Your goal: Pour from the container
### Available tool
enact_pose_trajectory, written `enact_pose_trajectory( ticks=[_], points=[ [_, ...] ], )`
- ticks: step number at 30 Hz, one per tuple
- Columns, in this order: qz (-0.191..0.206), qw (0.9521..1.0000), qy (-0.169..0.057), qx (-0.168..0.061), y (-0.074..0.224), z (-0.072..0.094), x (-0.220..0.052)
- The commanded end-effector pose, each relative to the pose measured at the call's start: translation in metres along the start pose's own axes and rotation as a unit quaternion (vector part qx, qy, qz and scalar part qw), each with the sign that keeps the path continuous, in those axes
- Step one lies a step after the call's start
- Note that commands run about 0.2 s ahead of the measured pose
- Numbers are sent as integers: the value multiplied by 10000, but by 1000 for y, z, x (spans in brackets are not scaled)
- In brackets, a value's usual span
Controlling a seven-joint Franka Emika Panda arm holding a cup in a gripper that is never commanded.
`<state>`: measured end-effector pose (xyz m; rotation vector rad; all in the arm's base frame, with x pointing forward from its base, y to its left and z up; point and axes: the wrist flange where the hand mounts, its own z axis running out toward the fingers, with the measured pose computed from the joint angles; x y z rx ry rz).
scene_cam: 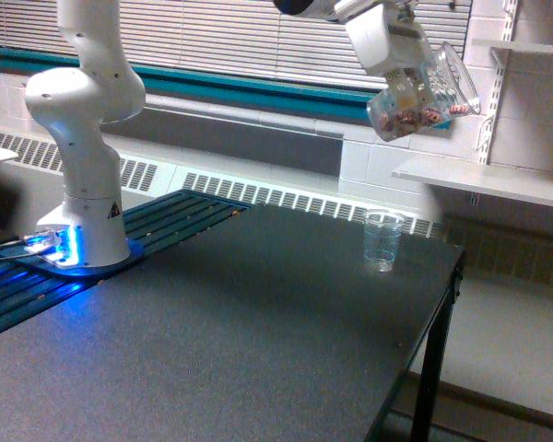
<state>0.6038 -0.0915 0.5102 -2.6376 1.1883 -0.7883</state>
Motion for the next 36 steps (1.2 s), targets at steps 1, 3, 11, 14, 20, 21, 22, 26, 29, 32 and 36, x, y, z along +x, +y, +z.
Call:
enact_pose_trajectory(
  ticks=[1, 3, 11, 14, 20, 21, 22, 26, 29, 32, 36],
  points=[
    [-978, 9913, -827, -305, -51, 53, -88],
    [-1013, 9895, -944, -422, -52, 59, -96],
    [-1541, 9743, -1494, -681, -81, 63, -159],
    [-1756, 9667, -1675, -813, -91, 63, -185],
    [-2160, 9508, -1927, -1105, -106, 62, -231],
    [-2187, 9499, -1924, -1138, -106, 62, -233],
    [-2211, 9492, -1921, -1153, -107, 63, -235],
    [-2303, 9478, -1873, -1161, -115, 60, -243],
    [-2361, 9467, -1846, -1181, -123, 60, -250],
    [-2438, 9449, -1832, -1185, -130, 59, -259],
    [-2539, 9426, -1810, -1196, -141, 58, -272]
  ],
)
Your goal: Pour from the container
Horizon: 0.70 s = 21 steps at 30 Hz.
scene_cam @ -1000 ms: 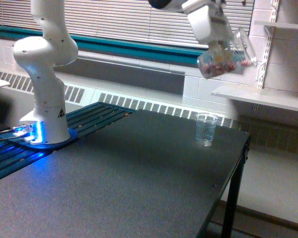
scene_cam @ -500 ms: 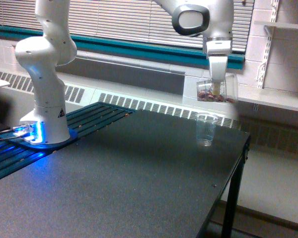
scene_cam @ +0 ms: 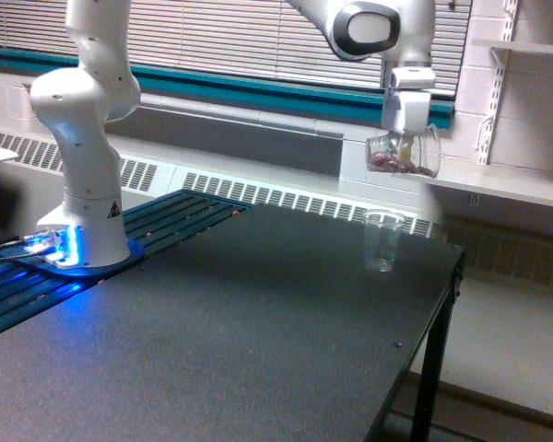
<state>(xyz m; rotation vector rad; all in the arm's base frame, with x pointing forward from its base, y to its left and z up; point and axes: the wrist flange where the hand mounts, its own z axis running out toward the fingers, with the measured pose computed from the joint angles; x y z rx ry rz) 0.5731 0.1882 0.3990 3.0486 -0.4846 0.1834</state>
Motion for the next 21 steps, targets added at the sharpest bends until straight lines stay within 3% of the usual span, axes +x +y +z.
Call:
enact_pose_trajectory(
  ticks=[1, 11, 21],
  points=[
    [65, 9999, 4, -106, -15, 2, -3],
    [-164, 9997, 11, -181, -51, 4, -25],
    [-259, 9988, 82, -396, -72, 6, -48]
  ],
)
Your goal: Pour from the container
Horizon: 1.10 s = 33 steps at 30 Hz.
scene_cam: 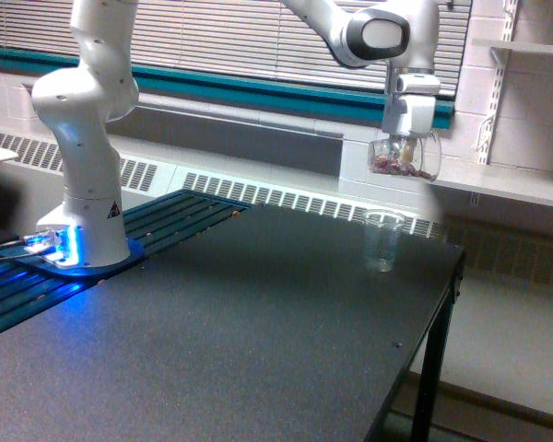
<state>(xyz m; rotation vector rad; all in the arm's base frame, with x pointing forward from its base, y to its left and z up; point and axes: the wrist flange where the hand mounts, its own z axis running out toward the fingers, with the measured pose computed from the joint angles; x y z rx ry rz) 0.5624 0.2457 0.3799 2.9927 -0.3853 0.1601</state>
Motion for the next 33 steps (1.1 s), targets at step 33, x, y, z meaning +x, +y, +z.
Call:
enact_pose_trajectory(
  ticks=[33],
  points=[
    [353, 9989, -226, -213, -43, 17, -128]
  ],
)
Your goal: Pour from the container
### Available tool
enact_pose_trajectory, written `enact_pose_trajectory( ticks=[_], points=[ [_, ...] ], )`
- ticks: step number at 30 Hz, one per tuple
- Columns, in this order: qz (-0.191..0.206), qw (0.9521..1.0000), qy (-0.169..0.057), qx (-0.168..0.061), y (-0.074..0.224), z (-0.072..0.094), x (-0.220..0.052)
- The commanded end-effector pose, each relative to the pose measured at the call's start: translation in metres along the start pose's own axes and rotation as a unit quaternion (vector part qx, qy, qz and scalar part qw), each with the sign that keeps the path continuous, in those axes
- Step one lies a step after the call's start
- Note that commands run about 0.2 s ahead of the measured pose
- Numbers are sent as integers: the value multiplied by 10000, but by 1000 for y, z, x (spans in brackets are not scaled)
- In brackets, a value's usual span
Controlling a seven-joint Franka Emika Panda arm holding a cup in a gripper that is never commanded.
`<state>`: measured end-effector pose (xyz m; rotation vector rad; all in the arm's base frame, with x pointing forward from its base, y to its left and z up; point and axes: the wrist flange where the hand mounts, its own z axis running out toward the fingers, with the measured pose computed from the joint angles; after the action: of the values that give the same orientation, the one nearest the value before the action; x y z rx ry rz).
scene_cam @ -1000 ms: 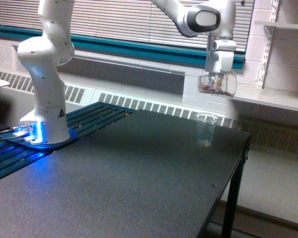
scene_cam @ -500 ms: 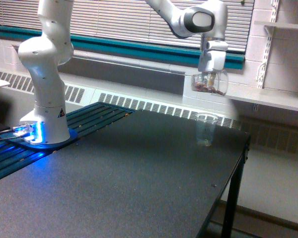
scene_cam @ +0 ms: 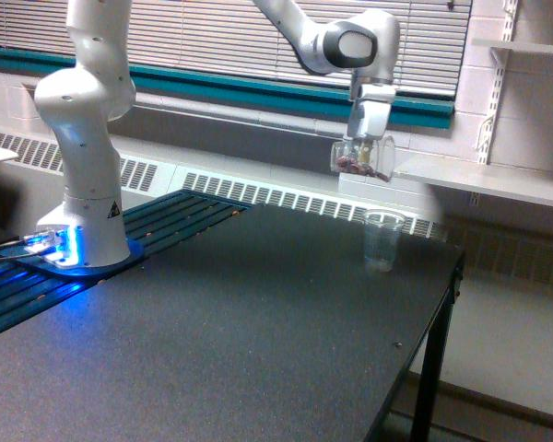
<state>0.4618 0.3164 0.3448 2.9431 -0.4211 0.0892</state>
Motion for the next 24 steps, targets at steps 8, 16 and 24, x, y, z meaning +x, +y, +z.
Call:
enact_pose_trajectory(
  ticks=[8, 16, 24],
  points=[
    [141, 9998, -98, 109, 8, 9, -12],
    [24, 9997, -216, 126, 18, 20, -12],
    [-76, 9992, -352, 156, 25, 31, -10]
  ],
)
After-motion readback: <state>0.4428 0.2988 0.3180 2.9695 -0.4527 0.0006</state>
